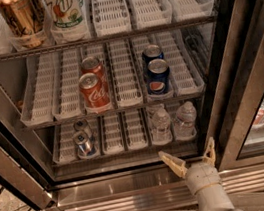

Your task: Pick water bottle from bottom shelf of fridge

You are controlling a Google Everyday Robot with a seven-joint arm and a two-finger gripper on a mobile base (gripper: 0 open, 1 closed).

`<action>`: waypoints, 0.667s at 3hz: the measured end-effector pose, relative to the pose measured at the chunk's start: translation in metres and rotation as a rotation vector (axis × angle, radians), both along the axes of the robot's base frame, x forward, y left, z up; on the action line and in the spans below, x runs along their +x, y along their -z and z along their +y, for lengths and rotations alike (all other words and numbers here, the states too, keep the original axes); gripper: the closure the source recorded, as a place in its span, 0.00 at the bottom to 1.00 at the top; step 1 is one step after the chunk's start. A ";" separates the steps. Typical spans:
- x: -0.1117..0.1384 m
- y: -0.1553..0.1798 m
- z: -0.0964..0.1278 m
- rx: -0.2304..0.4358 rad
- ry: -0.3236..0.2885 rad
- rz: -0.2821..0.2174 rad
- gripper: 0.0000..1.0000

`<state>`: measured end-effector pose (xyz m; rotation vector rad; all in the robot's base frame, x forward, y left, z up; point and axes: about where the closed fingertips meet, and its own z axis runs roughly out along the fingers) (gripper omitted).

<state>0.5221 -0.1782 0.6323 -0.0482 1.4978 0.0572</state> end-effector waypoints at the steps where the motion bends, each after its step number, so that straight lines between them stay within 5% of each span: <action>1: 0.000 0.000 0.000 0.000 0.000 0.000 0.01; 2: 0.000 0.000 0.000 0.000 0.000 0.000 0.19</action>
Offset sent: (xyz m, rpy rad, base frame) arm 0.0000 0.0000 0.0000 0.0000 0.0000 0.0000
